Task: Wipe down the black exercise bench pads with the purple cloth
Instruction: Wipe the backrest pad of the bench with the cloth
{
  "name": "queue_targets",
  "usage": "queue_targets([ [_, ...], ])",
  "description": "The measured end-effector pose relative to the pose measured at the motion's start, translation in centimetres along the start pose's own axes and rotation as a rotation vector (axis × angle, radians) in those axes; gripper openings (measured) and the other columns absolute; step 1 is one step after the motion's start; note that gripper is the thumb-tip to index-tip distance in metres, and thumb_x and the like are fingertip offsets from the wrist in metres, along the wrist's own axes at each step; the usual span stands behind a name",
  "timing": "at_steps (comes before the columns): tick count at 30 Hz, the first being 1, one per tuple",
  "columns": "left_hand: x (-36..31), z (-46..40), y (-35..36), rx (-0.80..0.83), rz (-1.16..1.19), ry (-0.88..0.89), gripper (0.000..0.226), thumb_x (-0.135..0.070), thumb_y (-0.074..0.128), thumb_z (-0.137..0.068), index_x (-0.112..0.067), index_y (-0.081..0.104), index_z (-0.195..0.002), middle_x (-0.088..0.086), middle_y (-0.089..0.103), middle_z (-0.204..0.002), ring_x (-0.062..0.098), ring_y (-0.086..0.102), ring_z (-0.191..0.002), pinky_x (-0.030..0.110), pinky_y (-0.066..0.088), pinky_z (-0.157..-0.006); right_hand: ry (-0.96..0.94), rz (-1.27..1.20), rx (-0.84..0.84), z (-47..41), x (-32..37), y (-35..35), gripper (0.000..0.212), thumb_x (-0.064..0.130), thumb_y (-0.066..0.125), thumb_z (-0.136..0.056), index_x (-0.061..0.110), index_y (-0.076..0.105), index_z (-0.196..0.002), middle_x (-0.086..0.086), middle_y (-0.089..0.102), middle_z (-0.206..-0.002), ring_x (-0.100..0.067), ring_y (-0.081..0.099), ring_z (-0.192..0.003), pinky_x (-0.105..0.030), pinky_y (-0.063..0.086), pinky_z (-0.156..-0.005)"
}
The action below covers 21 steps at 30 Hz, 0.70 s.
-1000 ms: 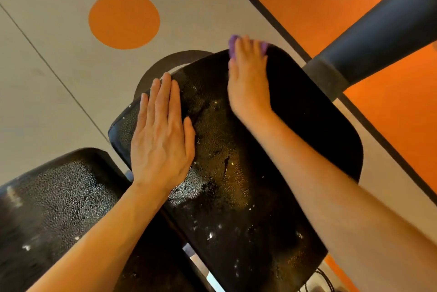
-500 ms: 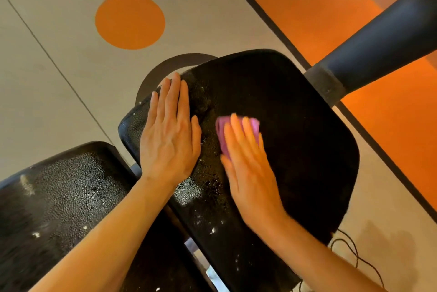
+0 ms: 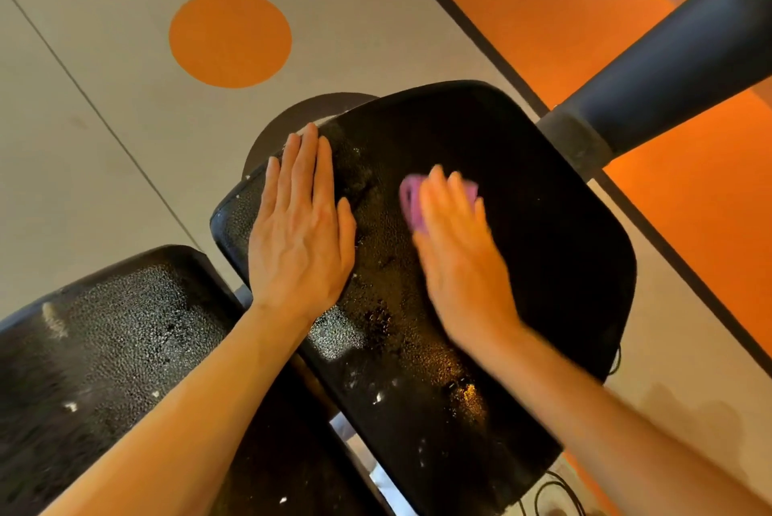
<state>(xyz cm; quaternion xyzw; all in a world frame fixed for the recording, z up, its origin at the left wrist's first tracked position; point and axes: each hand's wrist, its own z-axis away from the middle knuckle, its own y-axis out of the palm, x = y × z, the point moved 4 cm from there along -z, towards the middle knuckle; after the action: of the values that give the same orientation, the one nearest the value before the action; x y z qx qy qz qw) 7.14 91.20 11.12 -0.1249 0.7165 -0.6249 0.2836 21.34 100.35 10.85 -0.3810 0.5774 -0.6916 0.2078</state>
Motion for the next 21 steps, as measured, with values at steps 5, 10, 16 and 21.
queue_targets([
  [5, 0.1, -0.1, 0.0, -0.002, 0.001, -0.002, 0.061, -0.033, 0.023, -0.103, -0.002, 0.015, -0.155, 0.015, 0.013, -0.164, 0.028, 0.008, -0.153, 0.042, 0.007, -0.125, 0.345, -0.017, -0.147, -5.9, -0.9, -0.1, 0.051, 0.023, 0.030, -0.103, 0.007, 0.020, -0.150, -0.013, 0.018, -0.159, -0.028, 0.010, -0.148, -0.045, 0.014, -0.121],
  [10, 1.5, 0.9, -1.4, 0.040, 0.080, 0.010, 0.063, -0.033, 0.027, -0.102, -0.004, 0.012, -0.156, 0.014, 0.009, -0.165, 0.026, 0.006, -0.153, 0.040, 0.003, -0.125, -0.204, 0.037, 0.065, 4.4, 3.1, 0.9, 0.053, 0.025, 0.033, -0.101, 0.006, 0.024, -0.150, -0.010, 0.022, -0.158, -0.025, 0.013, -0.148, -0.042, 0.018, -0.120],
  [16, 7.7, 5.2, -3.2, 0.128, -0.074, -0.057, 0.066, -0.045, 0.017, -0.103, -0.008, 0.006, -0.157, 0.010, 0.003, -0.165, 0.023, 0.001, -0.153, 0.043, 0.005, -0.125, 0.369, -0.004, -0.148, -8.3, 0.8, 0.1, 0.050, 0.023, 0.028, -0.104, 0.007, 0.019, -0.150, -0.014, 0.016, -0.159, -0.029, 0.010, -0.148, -0.046, 0.011, -0.121],
  [21, 8.5, 6.1, -2.5, 0.127, -0.089, -0.082, 0.066, -0.047, 0.018, -0.103, -0.008, 0.011, -0.157, 0.011, 0.014, -0.163, 0.023, 0.013, -0.151, 0.042, 0.010, -0.125, -0.148, -0.055, 0.023, -2.1, 7.6, 1.6, 0.054, 0.024, 0.031, -0.101, 0.006, 0.020, -0.151, -0.013, 0.017, -0.159, -0.026, 0.009, -0.148, -0.043, 0.011, -0.121],
])
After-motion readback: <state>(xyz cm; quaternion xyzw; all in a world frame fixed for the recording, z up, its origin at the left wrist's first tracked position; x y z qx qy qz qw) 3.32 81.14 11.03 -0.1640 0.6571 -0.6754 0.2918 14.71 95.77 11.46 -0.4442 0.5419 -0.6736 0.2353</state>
